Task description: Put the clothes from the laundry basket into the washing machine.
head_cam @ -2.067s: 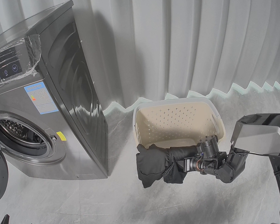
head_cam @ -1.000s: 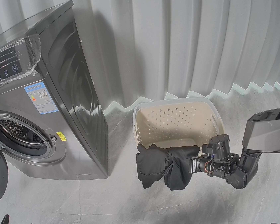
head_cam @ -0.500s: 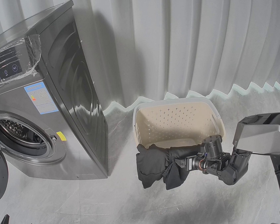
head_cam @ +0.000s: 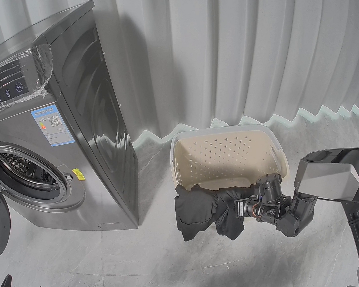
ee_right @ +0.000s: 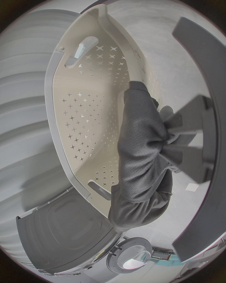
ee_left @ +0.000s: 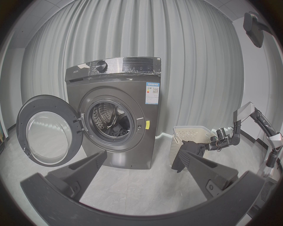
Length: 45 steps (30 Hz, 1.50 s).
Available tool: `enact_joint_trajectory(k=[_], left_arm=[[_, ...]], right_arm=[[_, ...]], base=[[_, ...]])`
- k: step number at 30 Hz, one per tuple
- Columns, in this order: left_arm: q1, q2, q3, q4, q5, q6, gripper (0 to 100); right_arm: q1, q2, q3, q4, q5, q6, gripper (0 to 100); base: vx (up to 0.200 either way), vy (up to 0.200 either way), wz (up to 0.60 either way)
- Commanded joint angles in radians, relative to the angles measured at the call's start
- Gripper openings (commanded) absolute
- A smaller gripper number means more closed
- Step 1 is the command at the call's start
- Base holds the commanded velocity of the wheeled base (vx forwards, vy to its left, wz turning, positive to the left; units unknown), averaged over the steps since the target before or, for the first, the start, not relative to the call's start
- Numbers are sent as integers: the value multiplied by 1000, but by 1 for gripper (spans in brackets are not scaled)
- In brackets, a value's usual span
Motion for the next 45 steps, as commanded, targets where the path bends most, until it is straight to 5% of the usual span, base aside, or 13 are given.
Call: enact_joint_trajectory(k=[1, 23, 29, 37, 45], left_arm=[[0, -16, 16, 1, -1, -1, 100], [0, -16, 16, -1, 0, -1, 100], [0, -16, 16, -1, 0, 1, 100], [0, -16, 16, 1, 0, 6, 100], [0, -16, 16, 1, -3, 15, 100]], right_arm=[[6, -12, 17, -4, 1, 3, 0], [110, -467, 460, -311, 0, -1, 0], [133, -581, 488, -374, 1, 3, 0], [210, -806, 445, -294, 3, -2, 0], [229, -912, 517, -229, -28, -74, 0]], base=[[0, 0, 0], [0, 0, 0], [0, 0, 0], [0, 0, 0], [0, 0, 0]])
